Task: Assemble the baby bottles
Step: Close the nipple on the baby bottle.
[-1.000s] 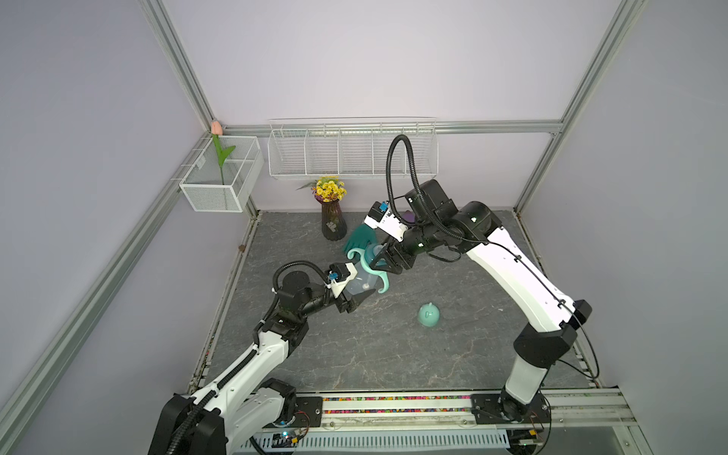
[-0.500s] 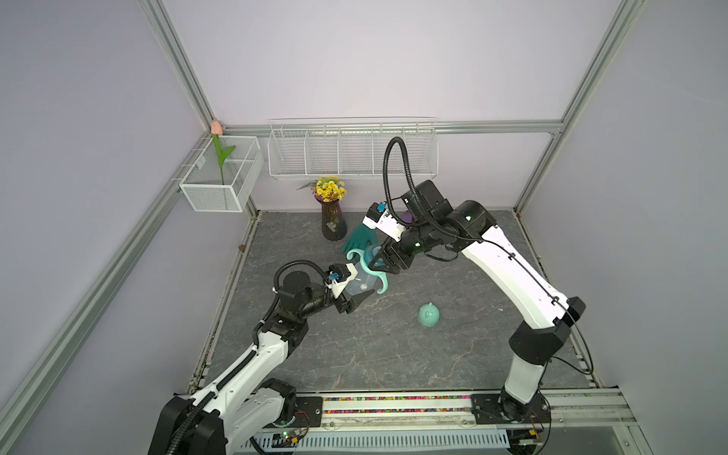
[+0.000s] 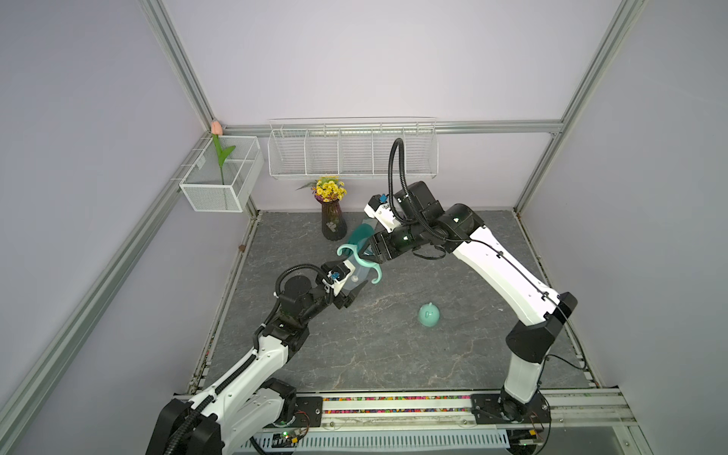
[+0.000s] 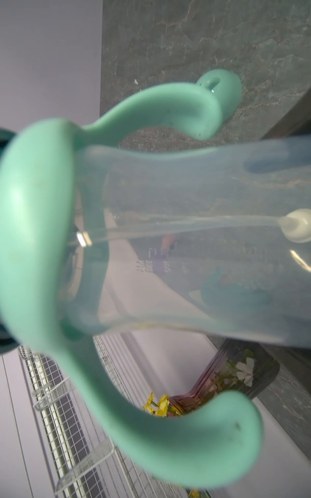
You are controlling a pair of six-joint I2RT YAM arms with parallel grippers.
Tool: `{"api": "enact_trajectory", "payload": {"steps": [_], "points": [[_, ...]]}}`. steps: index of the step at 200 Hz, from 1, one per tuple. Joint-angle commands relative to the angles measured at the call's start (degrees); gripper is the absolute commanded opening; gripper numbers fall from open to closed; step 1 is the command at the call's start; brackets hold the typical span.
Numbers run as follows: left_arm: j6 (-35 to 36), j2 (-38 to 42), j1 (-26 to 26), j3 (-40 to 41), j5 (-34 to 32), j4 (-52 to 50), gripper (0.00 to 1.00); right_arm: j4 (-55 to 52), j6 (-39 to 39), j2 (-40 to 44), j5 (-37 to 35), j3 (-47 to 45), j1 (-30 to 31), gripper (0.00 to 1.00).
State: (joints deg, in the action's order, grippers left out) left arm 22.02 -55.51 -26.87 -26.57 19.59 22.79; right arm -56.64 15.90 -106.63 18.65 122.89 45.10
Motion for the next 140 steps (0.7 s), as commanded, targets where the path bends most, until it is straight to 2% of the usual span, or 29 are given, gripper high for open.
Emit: {"api": "enact_trajectory", "payload": {"steps": [1,44,75,98,112,140], "points": [[2.71,2.01,-1.34,-0.24,0.71,5.95,0.00,6.49,4.79,-0.42,-1.65,-1.78,0.54,0.74],[1.75,2.03,-1.40,-2.01,7.35,2.00,0.00,3.56,-9.63,5.66,-2.05,-2.34,0.43,1.00],[0.34,2.09,-1.35,-3.20,11.54,-0.33,0.00,-1.86,-19.16,10.93,-2.58,-2.74,-0.95,0.97],[-0.81,1.82,-1.34,-4.82,15.21,-3.27,0.00,-4.78,-28.41,15.30,1.70,-5.11,-1.09,0.97],[-0.98,1.39,-1.37,-6.37,18.84,-5.49,0.00,-6.01,-34.02,18.25,5.88,-7.94,-0.82,0.98],[-0.64,0.41,-1.35,-9.56,28.33,-10.11,0.00,-7.43,-40.98,22.22,6.56,-12.70,-0.18,0.95]]}}
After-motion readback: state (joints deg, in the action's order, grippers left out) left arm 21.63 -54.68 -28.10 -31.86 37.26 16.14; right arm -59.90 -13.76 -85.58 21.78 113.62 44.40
